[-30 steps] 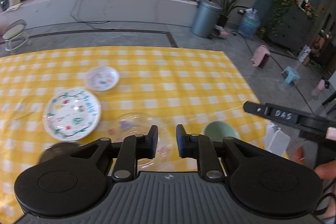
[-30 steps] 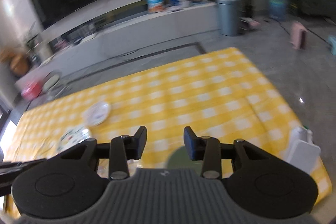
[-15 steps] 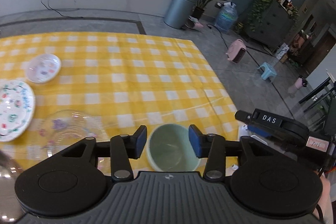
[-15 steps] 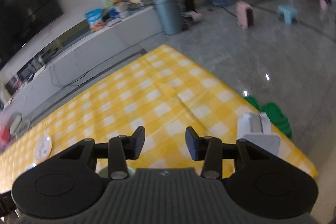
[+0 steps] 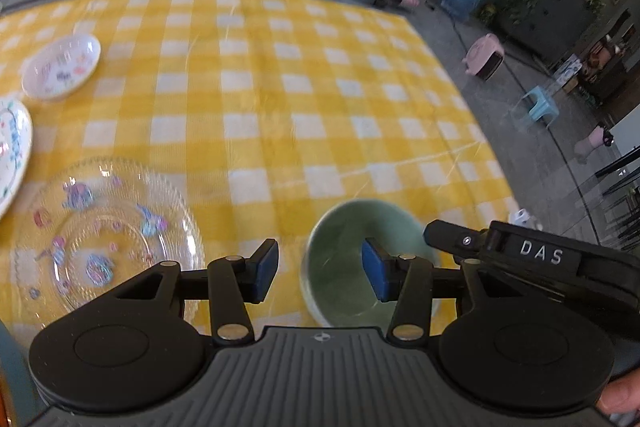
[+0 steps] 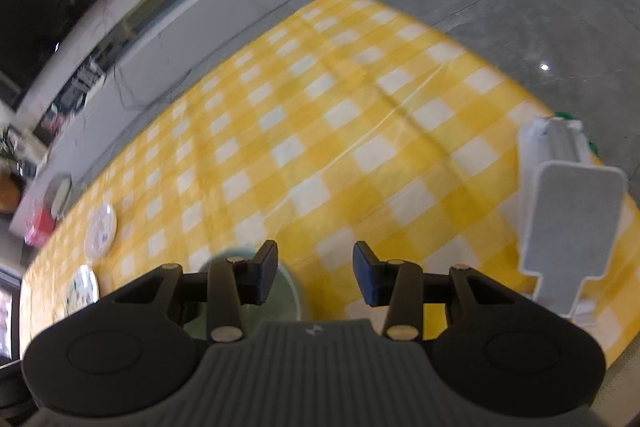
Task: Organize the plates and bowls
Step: 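Move both grippers to the pale green bowl and close on its rim, then lift the green bowl with both grippers and carry it over the steel bowls, then lower the green bowl with both grippers into the nested steel bowls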
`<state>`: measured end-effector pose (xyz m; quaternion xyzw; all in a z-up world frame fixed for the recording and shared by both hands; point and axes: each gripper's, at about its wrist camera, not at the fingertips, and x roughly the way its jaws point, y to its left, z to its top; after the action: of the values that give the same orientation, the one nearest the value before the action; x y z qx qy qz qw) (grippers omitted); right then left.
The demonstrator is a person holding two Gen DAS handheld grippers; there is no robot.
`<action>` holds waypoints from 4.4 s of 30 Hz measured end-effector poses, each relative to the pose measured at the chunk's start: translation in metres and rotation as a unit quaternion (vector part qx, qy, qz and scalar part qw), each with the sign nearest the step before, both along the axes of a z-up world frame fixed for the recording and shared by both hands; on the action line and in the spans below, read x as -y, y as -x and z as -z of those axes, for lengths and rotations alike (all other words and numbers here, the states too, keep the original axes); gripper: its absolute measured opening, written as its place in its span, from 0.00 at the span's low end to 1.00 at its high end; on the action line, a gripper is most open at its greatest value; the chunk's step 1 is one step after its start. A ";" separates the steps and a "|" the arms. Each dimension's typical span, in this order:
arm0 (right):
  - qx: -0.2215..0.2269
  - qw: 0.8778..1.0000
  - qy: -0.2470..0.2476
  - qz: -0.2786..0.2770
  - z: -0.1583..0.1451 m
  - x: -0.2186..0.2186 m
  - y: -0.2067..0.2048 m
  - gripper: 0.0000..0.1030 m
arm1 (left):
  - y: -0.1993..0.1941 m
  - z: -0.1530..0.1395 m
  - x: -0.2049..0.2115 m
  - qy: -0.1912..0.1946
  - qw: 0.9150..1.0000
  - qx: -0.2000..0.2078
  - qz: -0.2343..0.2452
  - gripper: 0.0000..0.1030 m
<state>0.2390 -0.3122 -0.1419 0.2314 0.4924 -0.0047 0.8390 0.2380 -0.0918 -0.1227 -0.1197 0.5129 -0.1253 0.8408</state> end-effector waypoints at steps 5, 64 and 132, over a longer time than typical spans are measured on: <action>-0.049 0.998 -0.002 -0.029 0.018 -0.011 -0.007 0.38 | -0.002 0.013 0.000 -0.004 1.000 -0.030 -0.006 0.53; 0.016 0.990 -0.036 -0.134 -0.040 -0.077 0.036 0.11 | 0.067 -0.059 -0.057 -0.021 0.997 0.013 -0.067 0.12; -0.075 0.929 0.037 -0.360 -0.034 -0.306 0.039 0.11 | 0.101 -0.055 -0.245 -0.057 0.988 -0.081 -0.116 0.17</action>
<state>0.2003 -0.0059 -0.1083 0.0062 0.6033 0.2622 0.7532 0.1369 0.1532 -0.0673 -0.1397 0.5684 0.0129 0.8107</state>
